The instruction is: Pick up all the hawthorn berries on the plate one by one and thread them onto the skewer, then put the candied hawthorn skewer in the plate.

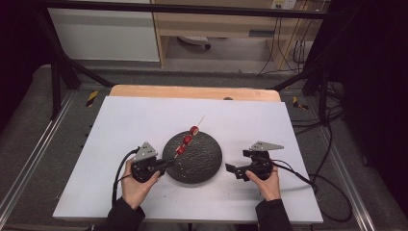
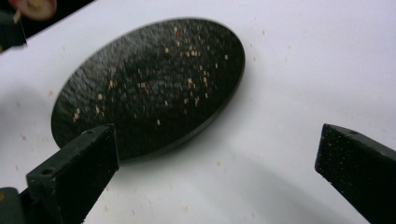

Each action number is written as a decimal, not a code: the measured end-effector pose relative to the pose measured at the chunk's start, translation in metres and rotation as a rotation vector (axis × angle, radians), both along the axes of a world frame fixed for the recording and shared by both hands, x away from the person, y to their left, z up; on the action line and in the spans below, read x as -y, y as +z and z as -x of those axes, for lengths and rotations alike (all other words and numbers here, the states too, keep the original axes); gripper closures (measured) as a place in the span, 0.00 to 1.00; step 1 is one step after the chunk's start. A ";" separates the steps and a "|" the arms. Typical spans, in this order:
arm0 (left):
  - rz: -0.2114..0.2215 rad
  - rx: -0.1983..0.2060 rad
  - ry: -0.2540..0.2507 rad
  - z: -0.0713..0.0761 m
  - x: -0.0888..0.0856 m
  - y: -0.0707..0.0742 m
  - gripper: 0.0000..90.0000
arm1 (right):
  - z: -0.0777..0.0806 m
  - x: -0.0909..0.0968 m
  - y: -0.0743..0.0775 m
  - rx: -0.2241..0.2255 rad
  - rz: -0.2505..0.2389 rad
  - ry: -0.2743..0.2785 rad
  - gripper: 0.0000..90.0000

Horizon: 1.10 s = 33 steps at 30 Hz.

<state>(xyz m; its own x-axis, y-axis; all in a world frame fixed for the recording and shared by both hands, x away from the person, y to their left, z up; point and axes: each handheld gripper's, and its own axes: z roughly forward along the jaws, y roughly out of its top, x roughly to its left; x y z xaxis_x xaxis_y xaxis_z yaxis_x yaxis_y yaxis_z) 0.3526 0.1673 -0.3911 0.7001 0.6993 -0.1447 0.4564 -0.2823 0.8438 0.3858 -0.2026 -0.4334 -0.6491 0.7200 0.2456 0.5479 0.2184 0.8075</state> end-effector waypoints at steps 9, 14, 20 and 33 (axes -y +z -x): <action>-0.065 -0.015 -0.018 -0.009 0.002 0.011 0.98 | 0.013 0.019 -0.012 -0.024 0.084 0.008 0.01; -0.101 -0.031 -0.029 -0.015 0.007 0.015 0.98 | 0.018 0.027 -0.016 -0.029 0.109 0.004 0.01; -0.138 -0.068 -0.043 -0.026 0.014 0.016 0.98 | 0.022 0.033 -0.019 -0.035 0.119 0.002 0.01; -0.215 -0.129 -0.047 -0.040 0.029 0.006 0.98 | 0.025 0.039 -0.022 -0.036 0.124 0.001 0.01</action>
